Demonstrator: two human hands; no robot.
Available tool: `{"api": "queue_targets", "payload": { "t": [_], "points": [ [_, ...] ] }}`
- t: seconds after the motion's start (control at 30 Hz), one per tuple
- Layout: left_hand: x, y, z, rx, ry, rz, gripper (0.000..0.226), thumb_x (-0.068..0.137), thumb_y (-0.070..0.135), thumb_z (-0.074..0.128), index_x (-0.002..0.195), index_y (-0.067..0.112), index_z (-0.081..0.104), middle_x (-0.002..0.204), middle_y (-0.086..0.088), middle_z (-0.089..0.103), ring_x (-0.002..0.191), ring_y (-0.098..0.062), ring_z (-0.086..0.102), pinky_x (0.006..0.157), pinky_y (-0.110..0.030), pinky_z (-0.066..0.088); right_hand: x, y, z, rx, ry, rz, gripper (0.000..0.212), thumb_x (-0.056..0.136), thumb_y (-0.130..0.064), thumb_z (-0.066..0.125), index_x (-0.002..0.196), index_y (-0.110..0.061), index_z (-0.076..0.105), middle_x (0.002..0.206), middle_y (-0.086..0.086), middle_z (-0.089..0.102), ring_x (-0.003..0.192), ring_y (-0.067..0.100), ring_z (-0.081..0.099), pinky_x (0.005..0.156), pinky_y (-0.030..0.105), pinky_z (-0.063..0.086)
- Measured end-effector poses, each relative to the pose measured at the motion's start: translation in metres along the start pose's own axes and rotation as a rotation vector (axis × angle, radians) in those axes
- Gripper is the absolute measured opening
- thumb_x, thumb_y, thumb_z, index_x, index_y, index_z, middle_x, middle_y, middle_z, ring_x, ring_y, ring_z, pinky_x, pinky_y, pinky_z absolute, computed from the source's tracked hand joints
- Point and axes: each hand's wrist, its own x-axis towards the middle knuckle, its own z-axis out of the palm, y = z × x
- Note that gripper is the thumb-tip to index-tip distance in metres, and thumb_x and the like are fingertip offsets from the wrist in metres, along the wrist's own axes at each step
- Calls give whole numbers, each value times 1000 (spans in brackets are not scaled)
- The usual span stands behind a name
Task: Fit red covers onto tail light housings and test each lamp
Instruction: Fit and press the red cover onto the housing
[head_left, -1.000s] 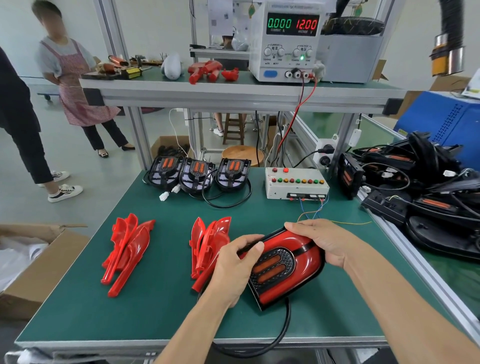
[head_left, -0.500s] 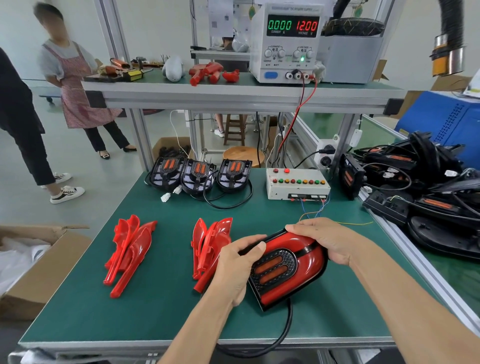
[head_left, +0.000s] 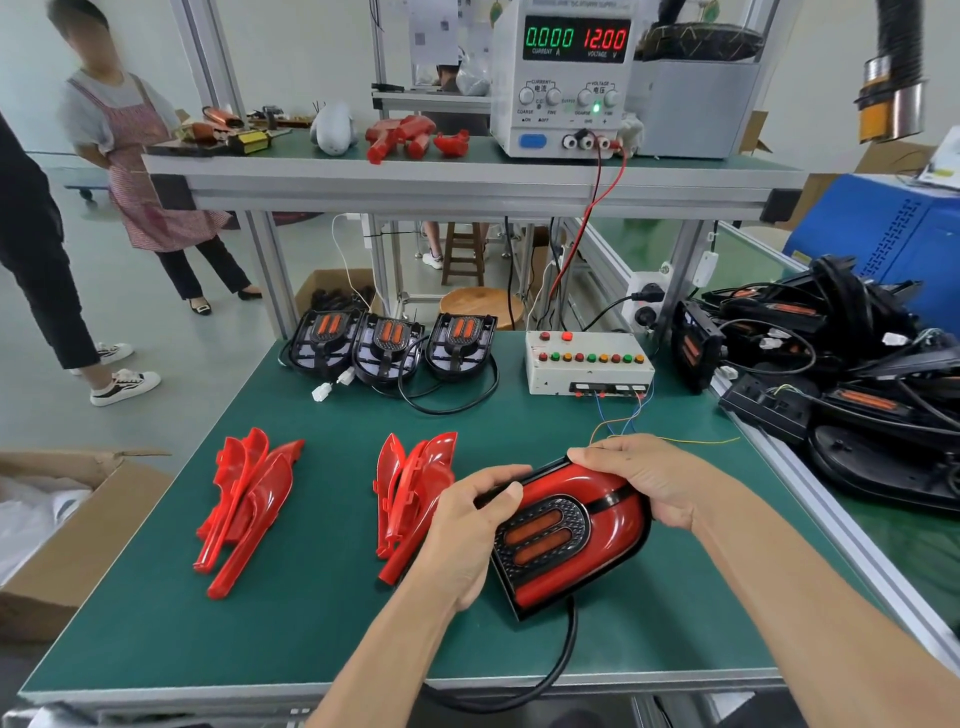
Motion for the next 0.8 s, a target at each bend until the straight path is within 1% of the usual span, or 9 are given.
{"api": "queue_targets", "payload": {
  "t": [0.07,0.2,0.33,0.6,0.73,0.8],
  "points": [
    [1,0,1,-20,-1,1,21,103,5,57,119,6,70,109,-25,75,100,-37,74,78,-42,62,0,2,1,10,12,-16,40,64,-32,86,92,-3,79,97,25,75,76,31,73,72,41,63],
    [1,0,1,-32,-15,-1,22,103,4,55,121,3,68,109,-26,74,98,-37,74,77,-41,62,-1,3,1,14,27,-27,35,65,-31,85,87,-5,80,94,25,75,75,31,72,72,40,63],
    [1,0,0,-53,-20,-9,23,103,4,54,122,3,67,109,-26,74,97,-36,75,76,-41,62,-1,2,3,6,41,-21,44,64,-32,85,94,0,77,94,25,75,75,32,72,73,43,63],
    [4,-1,0,-31,-13,-2,22,102,5,57,121,4,68,107,-25,75,96,-35,75,76,-40,62,-2,5,4,7,90,-23,38,63,-35,86,84,-5,77,90,24,74,76,33,71,74,44,63],
    [6,-2,1,-22,-3,-6,21,103,5,56,120,4,69,105,-25,75,94,-35,75,75,-40,62,-2,6,5,15,110,-27,28,77,-29,83,87,-4,76,90,24,73,77,33,70,75,46,62],
    [7,-2,1,-1,2,-7,21,103,6,56,119,5,70,105,-24,76,96,-35,75,77,-41,62,-2,7,6,19,125,-24,29,81,-27,82,92,-2,75,92,24,73,77,33,70,74,45,63]
  ]
}}
